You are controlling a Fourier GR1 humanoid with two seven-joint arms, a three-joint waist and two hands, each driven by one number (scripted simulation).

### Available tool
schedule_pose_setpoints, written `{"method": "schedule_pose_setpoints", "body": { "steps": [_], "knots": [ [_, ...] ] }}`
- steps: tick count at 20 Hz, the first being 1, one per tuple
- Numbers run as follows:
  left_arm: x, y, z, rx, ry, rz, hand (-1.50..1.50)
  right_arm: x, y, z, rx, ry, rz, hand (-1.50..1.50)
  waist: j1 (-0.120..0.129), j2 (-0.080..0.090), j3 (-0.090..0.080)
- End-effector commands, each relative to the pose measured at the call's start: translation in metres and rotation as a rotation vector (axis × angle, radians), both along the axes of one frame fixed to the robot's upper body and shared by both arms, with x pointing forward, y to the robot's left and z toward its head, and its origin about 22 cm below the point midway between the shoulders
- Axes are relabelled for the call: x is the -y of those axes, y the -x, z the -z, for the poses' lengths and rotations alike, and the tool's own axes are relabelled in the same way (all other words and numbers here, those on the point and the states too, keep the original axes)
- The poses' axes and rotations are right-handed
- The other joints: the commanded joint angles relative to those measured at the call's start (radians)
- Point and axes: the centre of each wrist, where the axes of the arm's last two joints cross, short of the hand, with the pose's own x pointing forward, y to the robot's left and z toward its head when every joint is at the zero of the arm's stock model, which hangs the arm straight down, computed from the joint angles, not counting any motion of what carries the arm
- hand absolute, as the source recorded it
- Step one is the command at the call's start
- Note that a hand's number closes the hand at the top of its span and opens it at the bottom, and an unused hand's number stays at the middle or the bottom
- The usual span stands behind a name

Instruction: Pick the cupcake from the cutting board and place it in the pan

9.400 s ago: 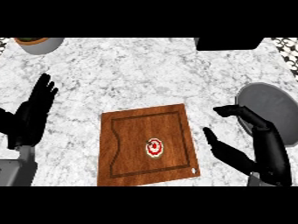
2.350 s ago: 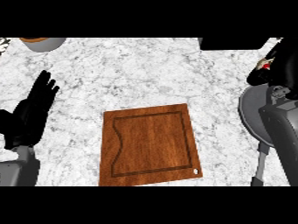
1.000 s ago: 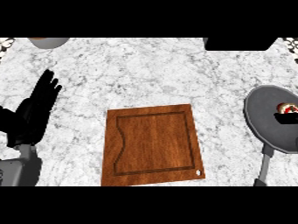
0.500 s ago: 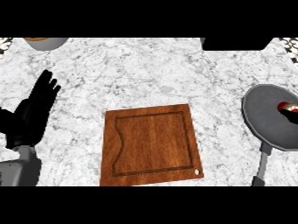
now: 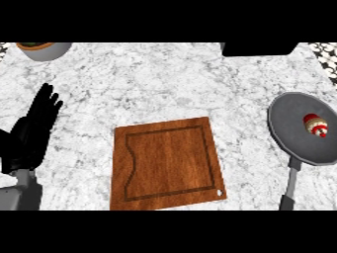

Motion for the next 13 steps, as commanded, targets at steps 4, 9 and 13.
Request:
{"method": "schedule_pose_setpoints", "body": {
  "steps": [4, 9, 13],
  "knots": [
    [-0.02, -0.006, -0.002, -0.007, 0.022, 0.004, 0.0, 0.007, 0.122, -0.003, 0.112, -0.025, -0.098, -1.5, 0.001, 0.005, 0.0],
    [-0.004, -0.008, -0.009, -0.002, -0.008, 0.057, 0.0, -0.014, 0.146, -0.01, 0.103, -0.01, -0.068, -1.5, 0.031, 0.009, 0.0],
    [0.01, -0.01, -0.01, 0.01, 0.006, 0.042, 0.0, -0.019, 0.134, -0.007, 0.085, -0.037, -0.062, -1.5, 0.036, 0.01, 0.0]
  ]
}}
